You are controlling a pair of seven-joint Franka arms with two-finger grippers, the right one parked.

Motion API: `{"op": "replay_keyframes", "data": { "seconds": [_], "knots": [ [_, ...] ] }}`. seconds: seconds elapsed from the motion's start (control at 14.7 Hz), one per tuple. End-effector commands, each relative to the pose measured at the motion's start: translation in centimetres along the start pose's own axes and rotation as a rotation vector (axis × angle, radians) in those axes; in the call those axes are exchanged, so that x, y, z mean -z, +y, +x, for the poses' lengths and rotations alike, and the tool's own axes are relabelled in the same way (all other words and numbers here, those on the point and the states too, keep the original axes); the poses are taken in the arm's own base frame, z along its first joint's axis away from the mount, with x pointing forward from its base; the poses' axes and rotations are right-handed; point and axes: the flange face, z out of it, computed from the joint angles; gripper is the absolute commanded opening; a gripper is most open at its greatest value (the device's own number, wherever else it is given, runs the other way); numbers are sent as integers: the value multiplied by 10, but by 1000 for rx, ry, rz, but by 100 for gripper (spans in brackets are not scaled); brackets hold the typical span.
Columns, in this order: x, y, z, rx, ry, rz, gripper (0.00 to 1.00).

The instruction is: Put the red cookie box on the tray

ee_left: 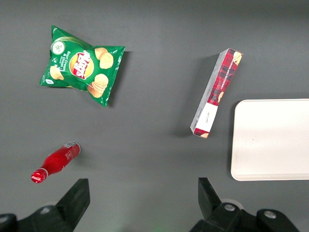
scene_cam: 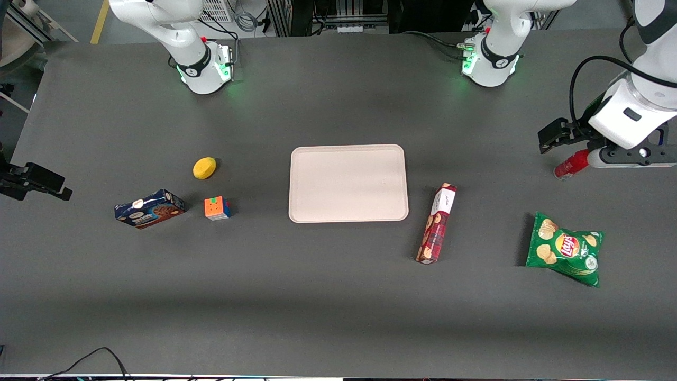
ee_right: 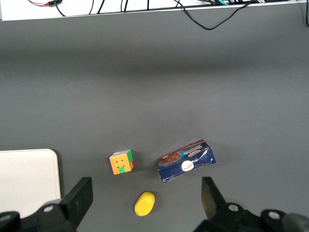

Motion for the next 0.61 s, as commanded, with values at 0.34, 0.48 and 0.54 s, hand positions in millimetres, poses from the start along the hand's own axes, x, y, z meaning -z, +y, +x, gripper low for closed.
{"op": "replay_keyframes", "data": {
  "seconds": [0.34, 0.48, 0.54],
  "knots": [
    [7, 0, 7, -11, 1, 3, 100],
    [7, 1, 7, -15, 1, 3, 100],
    [7, 1, 7, -17, 1, 3, 100]
  ]
}}
